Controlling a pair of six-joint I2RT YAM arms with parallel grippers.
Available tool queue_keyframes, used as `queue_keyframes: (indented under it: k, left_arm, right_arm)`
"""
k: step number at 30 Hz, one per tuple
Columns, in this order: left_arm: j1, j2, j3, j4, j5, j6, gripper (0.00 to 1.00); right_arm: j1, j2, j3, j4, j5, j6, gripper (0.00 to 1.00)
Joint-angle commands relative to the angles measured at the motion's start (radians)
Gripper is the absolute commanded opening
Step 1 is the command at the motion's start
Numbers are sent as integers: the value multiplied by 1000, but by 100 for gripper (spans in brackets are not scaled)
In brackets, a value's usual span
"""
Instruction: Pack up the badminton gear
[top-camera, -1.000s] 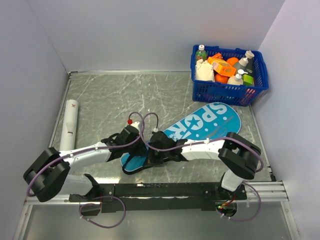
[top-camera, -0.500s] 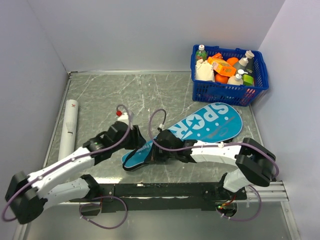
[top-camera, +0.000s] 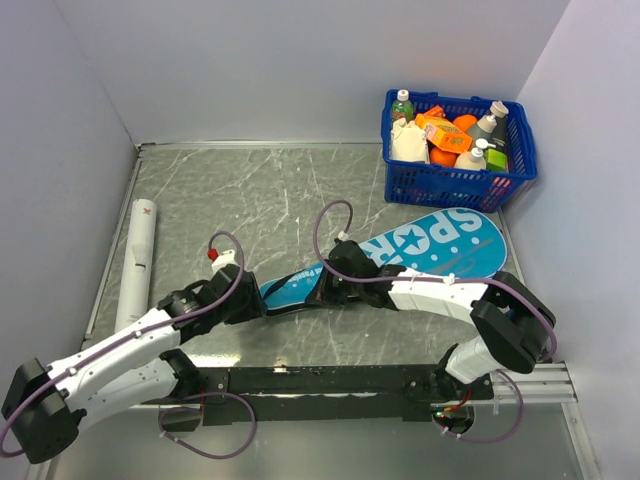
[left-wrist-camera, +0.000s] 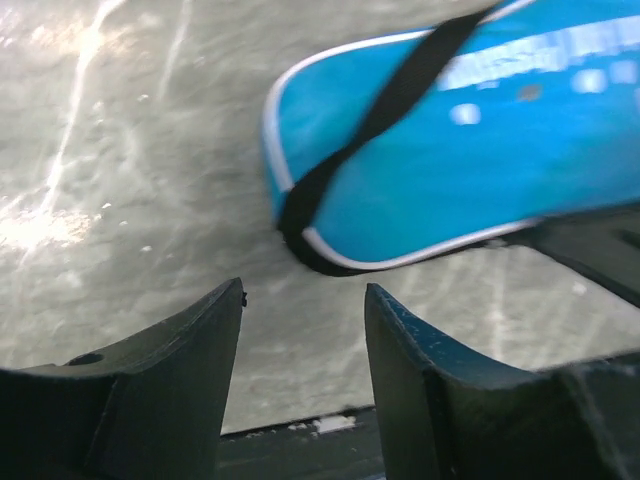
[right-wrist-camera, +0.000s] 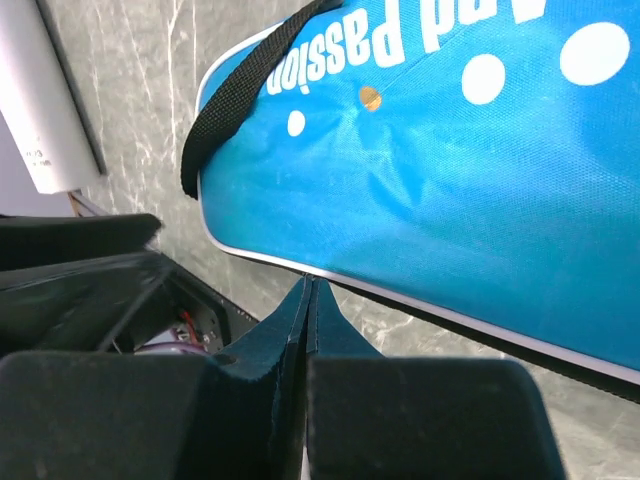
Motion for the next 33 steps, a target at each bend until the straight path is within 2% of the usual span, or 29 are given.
queue_keyframes:
  k: [1,6,12,17,20,28,33]
  left_arm:
    - [3,51,-13,12,-81,-57,59]
    - [27,127,13,78,-147,-12,62]
    - [132,183,18,189,-81,76,62]
    - [161,281,-2,298,-37,114,60]
    - [164,349,-20,382,20,131,49]
    - [164,456,-63,529,100,163,1]
    - [166,469,-85,563,140,171,1]
  right_arm:
    - [-12,-16,2,25,-9,-35,0]
    - [-11,-13,-13,28,-27,-43,0]
    - [-12,2,-26,67,-50,-43,0]
    - [-12,22,-26,82,-61,-40,0]
    - [-11,34,-18,84,-64,-38,0]
    - [7,60,13,76,-61,-41,0]
    - [41,119,85,76,-65,-40,0]
